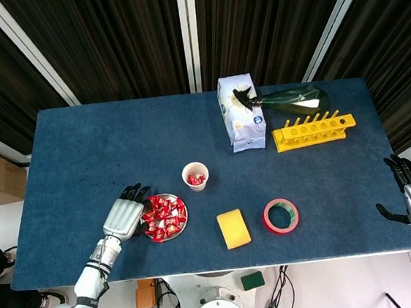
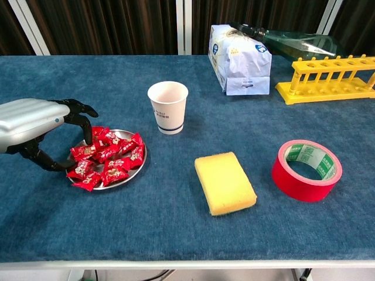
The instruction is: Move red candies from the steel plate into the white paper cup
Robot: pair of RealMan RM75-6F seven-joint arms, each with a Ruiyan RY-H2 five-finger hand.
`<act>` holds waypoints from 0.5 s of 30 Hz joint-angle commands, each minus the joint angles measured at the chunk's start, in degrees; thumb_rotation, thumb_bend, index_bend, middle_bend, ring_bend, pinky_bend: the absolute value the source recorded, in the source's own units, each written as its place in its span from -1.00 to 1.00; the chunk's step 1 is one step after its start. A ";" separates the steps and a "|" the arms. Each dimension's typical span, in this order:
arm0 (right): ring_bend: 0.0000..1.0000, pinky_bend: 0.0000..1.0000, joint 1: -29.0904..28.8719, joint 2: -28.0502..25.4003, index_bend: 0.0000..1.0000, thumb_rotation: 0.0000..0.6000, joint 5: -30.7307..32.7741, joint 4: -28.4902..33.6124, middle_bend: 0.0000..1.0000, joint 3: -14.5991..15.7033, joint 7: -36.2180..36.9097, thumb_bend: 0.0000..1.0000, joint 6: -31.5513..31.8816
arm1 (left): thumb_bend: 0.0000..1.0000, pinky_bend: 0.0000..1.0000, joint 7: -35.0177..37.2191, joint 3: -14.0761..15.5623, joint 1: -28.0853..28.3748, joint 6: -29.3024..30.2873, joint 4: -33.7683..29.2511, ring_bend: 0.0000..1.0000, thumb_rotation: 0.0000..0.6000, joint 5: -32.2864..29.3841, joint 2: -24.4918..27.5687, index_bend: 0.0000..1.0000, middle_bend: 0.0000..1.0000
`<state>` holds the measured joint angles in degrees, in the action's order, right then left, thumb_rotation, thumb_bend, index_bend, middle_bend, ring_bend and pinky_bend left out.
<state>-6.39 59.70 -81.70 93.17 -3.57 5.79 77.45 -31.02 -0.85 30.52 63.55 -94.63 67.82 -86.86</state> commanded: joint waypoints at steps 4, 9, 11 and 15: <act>-1.00 -1.00 -0.05 -0.03 -0.97 1.00 -0.02 0.02 -0.97 0.02 0.00 -0.52 -0.06 | -0.48 -0.79 -0.02 -0.31 0.20 -0.18 0.67 -0.97 1.00 0.04 -0.67 -0.28 -0.78; -1.00 -1.00 0.03 -0.01 -0.97 1.00 -0.03 -0.02 -0.97 0.02 0.08 -0.52 0.10 | -0.48 -0.79 0.20 -0.76 0.33 -0.30 1.68 -0.97 1.00 -0.16 -1.60 -0.17 -0.77; -1.00 -1.00 -0.01 -0.01 -0.97 1.00 0.00 -0.03 -0.97 0.00 0.06 -0.52 0.05 | -0.48 -0.79 0.29 -0.86 0.37 -0.39 2.01 -0.97 1.00 -0.21 -1.87 -0.12 -0.76; -1.00 -1.00 -0.07 -0.01 -0.97 1.00 0.06 -0.05 -0.97 0.00 0.03 -0.52 -0.09 | -0.46 -0.79 0.81 -1.06 0.41 -0.43 2.58 -0.97 1.00 -0.02 -2.34 -0.04 -0.74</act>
<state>-6.46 59.70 -81.63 93.12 -3.57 5.82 77.34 -30.25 -1.87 30.92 63.13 -92.09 67.76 -89.16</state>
